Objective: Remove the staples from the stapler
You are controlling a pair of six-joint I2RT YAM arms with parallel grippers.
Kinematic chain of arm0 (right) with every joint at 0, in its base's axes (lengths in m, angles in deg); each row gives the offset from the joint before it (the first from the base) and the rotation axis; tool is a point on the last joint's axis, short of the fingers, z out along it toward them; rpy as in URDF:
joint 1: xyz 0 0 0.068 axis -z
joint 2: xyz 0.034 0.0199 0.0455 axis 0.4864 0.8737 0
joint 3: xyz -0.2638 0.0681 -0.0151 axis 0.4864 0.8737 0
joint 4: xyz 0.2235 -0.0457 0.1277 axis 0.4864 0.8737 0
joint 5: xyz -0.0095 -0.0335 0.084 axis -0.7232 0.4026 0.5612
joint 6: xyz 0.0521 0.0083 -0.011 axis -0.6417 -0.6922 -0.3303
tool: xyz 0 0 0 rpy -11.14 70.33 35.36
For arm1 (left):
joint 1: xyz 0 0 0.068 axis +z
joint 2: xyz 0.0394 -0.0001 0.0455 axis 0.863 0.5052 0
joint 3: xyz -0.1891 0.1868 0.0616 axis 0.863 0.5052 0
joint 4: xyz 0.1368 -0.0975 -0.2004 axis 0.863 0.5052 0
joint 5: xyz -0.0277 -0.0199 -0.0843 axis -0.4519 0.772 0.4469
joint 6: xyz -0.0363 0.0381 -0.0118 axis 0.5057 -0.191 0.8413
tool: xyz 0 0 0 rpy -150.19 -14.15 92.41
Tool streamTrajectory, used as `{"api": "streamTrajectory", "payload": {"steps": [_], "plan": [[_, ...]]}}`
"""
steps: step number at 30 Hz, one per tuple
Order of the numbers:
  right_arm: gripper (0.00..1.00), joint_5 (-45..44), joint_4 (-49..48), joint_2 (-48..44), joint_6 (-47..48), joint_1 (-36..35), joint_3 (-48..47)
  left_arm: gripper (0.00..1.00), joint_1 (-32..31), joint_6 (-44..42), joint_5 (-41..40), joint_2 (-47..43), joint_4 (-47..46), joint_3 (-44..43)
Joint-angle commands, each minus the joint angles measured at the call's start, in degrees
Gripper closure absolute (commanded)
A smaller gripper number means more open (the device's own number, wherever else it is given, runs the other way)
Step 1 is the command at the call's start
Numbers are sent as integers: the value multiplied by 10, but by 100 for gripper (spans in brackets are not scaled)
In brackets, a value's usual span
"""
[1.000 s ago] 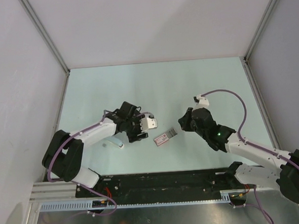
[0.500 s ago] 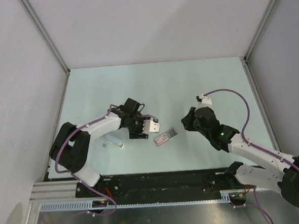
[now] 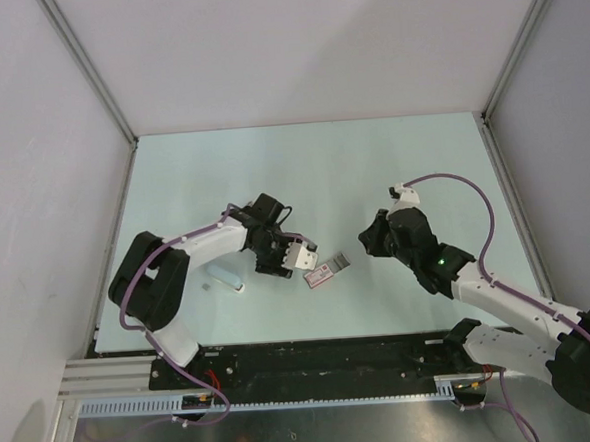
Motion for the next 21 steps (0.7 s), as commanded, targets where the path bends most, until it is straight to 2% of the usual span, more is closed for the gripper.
{"api": "streamTrajectory", "payload": {"steps": [1,11,21], "plan": [[96,17,-11,-18,14,11,-15,35,-6,-35,8,24,33,-44],[98,23,1,-36,16,20,-12,47,-25,-41,-28,66,74,-74],[98,32,12,-49,17,31,-11,65,-30,-22,-66,96,92,-93]]}}
